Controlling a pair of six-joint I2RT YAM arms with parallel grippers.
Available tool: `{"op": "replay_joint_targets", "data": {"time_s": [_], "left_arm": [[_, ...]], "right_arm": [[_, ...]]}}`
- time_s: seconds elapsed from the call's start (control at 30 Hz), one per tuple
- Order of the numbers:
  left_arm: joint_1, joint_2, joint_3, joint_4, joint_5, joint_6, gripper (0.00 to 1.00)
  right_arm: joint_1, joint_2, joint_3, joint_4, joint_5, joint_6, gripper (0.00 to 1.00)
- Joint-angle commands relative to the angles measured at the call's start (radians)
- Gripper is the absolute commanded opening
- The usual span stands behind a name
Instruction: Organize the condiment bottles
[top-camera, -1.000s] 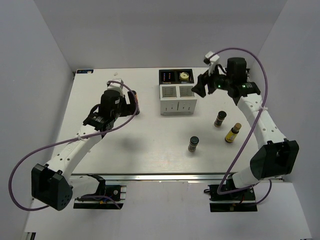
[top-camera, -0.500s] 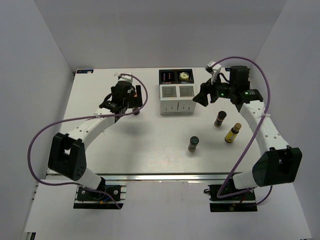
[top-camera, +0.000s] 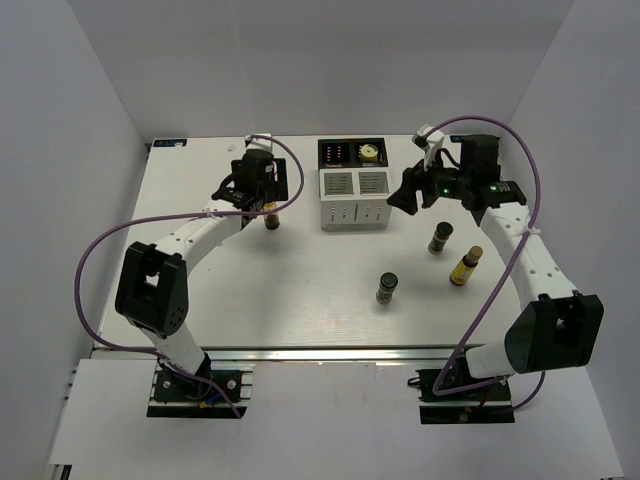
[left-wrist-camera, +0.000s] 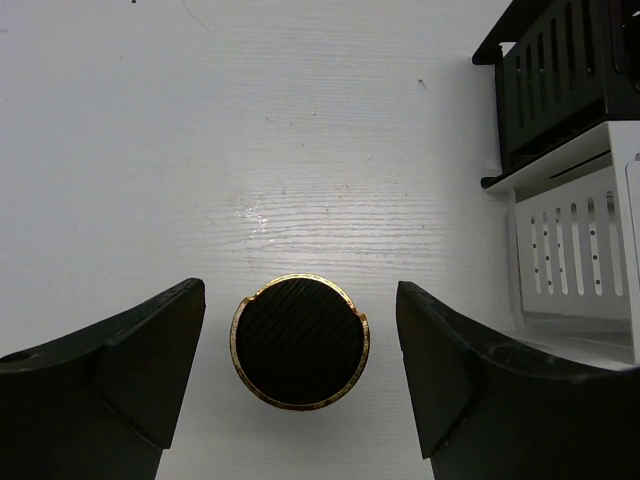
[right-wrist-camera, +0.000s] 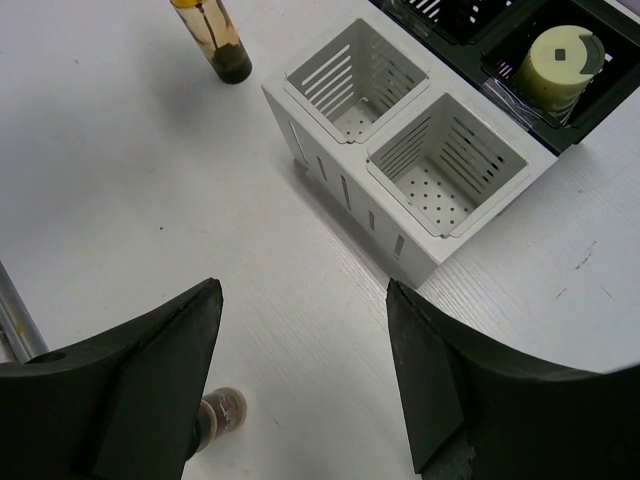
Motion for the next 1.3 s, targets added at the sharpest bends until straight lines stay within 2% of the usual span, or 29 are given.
{"op": "replay_joint_targets", "data": {"time_s": [0.0,0.13,0.3,0.47,0.57,0.6,0.67,0.7,0.77,0.8,0.87,0.97,1.0,1.1,1.2,1.27], "left_arm": [[-0.002,-0.013,0.040,0.003,-0.021,-0.004,0.86],[-0.002,-0.007,0.034,-0.005,-0.027,-0.011,0.84],[-0.002,0.006,0.040,-0.002,-0.027,-0.016,0.68],[-0.002,0.016,0.051,-0.024,-0.020,-0.024,0.63],[-0.002,0.019,0.054,-0.031,-0.017,-0.022,0.52],[-0.002,0.019,0.060,-0.034,-0.015,-0.021,0.42],[-0.002,0.018,0.074,-0.039,-0.006,-0.019,0.33],[-0.002,0.015,0.093,-0.040,-0.001,-0.016,0.25],[-0.002,0.010,0.118,-0.040,0.012,-0.007,0.17],[-0.002,0.006,0.135,-0.043,0.017,-0.005,0.09],[-0.002,0.007,0.195,-0.050,0.025,0.001,0.01],[-0.002,0.019,0.302,-0.065,0.037,0.005,0.00],[-0.002,0.026,0.331,-0.070,0.042,0.007,0.00],[-0.004,0.056,0.451,-0.079,0.065,0.009,0.00],[-0.015,0.101,0.565,-0.079,0.081,0.010,0.00],[-0.025,0.146,0.621,-0.070,0.097,0.010,0.00]], "right_arm": [[-0.012,-0.031,-0.004,0.024,-0.017,0.013,0.72],[-0.018,-0.030,-0.002,0.026,-0.017,0.014,0.72],[-0.024,-0.028,-0.002,0.019,-0.021,0.019,0.72],[-0.030,-0.038,-0.008,0.018,-0.021,0.024,0.72],[-0.037,-0.045,-0.013,0.019,-0.021,0.027,0.72],[-0.038,-0.047,-0.013,0.019,-0.023,0.028,0.72],[-0.040,-0.048,-0.014,0.021,-0.026,0.030,0.72],[-0.041,-0.050,-0.014,0.019,-0.028,0.031,0.72],[-0.043,-0.051,-0.014,0.019,-0.028,0.031,0.71],[-0.044,-0.050,-0.013,0.019,-0.031,0.033,0.70],[-0.046,-0.051,-0.010,0.018,-0.032,0.034,0.68],[-0.049,-0.055,-0.011,0.016,-0.035,0.036,0.59],[-0.050,-0.055,-0.013,0.018,-0.037,0.039,0.51],[-0.052,-0.056,-0.021,0.018,-0.040,0.044,0.37],[-0.056,-0.059,-0.027,0.023,-0.044,0.045,0.30],[-0.058,-0.061,-0.030,0.026,-0.046,0.045,0.28]]}}
